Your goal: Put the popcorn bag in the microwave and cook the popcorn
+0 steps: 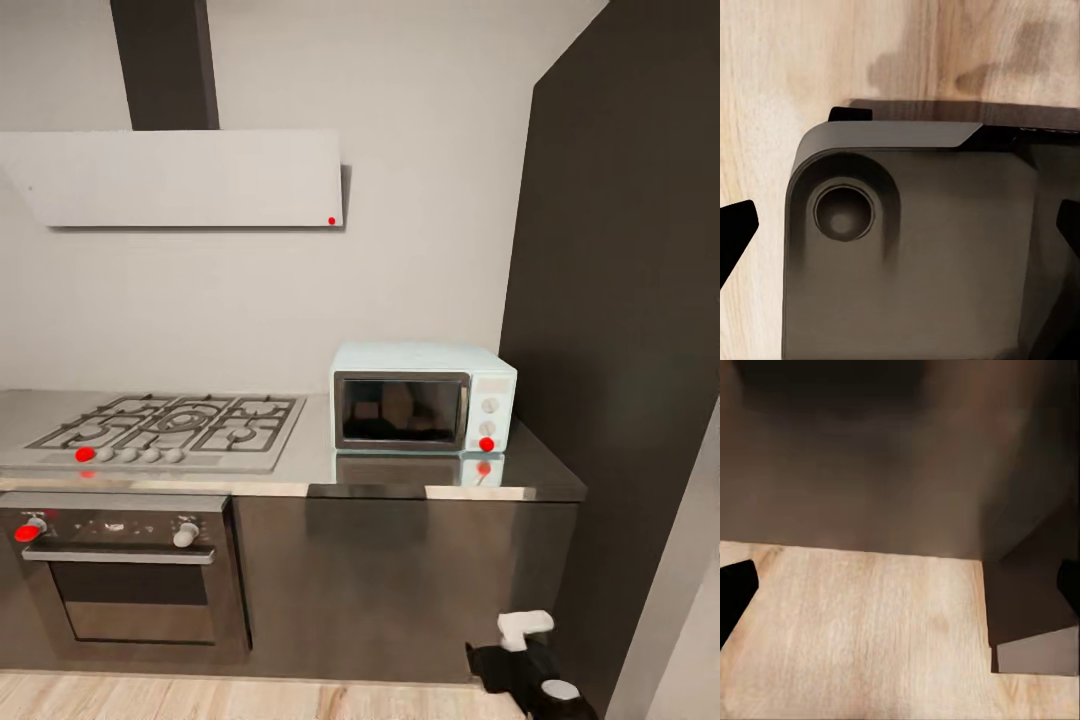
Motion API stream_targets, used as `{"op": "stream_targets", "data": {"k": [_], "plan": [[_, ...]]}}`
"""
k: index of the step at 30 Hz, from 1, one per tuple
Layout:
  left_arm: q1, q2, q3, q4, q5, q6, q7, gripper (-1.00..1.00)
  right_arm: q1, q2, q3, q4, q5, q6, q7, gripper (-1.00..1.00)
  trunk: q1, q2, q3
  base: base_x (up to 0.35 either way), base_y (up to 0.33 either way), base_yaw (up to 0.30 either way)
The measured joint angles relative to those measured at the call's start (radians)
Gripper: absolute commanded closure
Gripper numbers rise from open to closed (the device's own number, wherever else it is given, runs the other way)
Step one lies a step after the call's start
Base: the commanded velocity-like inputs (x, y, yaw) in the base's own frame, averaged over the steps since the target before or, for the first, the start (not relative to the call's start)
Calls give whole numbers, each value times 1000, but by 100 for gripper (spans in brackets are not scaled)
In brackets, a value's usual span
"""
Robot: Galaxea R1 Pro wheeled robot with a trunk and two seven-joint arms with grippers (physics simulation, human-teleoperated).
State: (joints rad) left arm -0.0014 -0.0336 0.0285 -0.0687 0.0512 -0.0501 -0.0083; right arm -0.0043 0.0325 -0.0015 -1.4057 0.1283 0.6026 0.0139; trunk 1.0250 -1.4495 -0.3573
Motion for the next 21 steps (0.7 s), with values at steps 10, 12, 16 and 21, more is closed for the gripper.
{"op": "stream_targets", "data": {"k": [10,12,16,21], "plan": [[0,0,0,0,-1,-1,0,-100,-516,84,1,-138,4,278,-12,-100,0,0,0,0,0,0],[0,0,0,0,-1,-1,0,-100,-564,94,0,-138,7,296,-13,-100,0,0,0,0,0,0],[0,0,0,0,-1,-2,0,-100,-599,104,-4,-139,8,286,-89,-100,0,0,0,0,0,0],[0,0,-1,0,-1,-2,0,-100,-602,105,5,-135,10,178,-162,-100,0,0,0,0,0,0]]}}
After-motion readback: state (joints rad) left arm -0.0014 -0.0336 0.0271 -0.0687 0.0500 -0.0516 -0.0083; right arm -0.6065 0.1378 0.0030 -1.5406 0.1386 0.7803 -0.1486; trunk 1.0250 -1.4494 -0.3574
